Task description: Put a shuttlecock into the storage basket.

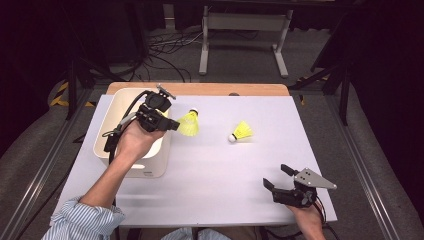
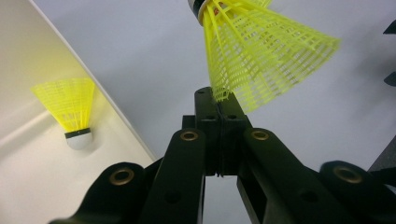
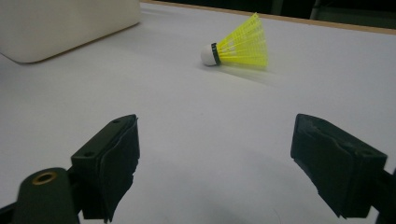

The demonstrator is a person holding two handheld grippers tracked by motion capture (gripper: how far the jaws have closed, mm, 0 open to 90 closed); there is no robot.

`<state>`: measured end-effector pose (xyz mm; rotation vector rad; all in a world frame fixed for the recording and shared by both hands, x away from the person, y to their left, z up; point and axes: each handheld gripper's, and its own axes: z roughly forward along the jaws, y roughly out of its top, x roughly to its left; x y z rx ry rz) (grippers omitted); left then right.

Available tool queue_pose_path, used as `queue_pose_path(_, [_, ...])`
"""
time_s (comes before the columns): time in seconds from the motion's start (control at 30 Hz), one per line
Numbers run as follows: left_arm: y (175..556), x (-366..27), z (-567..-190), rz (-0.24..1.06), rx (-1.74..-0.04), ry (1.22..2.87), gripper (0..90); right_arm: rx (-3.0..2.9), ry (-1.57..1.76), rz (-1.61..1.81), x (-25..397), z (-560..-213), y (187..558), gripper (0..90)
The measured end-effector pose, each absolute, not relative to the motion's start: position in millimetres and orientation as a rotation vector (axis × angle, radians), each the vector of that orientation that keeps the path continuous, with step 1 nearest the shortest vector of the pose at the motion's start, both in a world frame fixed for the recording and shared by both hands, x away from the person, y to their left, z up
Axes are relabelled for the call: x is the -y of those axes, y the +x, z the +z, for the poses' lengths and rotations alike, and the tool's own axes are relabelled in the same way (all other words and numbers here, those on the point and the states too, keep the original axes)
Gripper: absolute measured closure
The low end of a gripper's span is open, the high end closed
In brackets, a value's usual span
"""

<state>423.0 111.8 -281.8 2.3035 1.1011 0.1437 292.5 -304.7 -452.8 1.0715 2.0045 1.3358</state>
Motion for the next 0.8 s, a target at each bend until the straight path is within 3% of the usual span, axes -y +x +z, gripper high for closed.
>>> queue_pose_path(0.8, [426.3, -133.6, -275.2, 0.156, -1.149, 2.265, 89.9, -2.005, 1.073, 1.336, 304.9, -452.8, 292.6, 16.1])
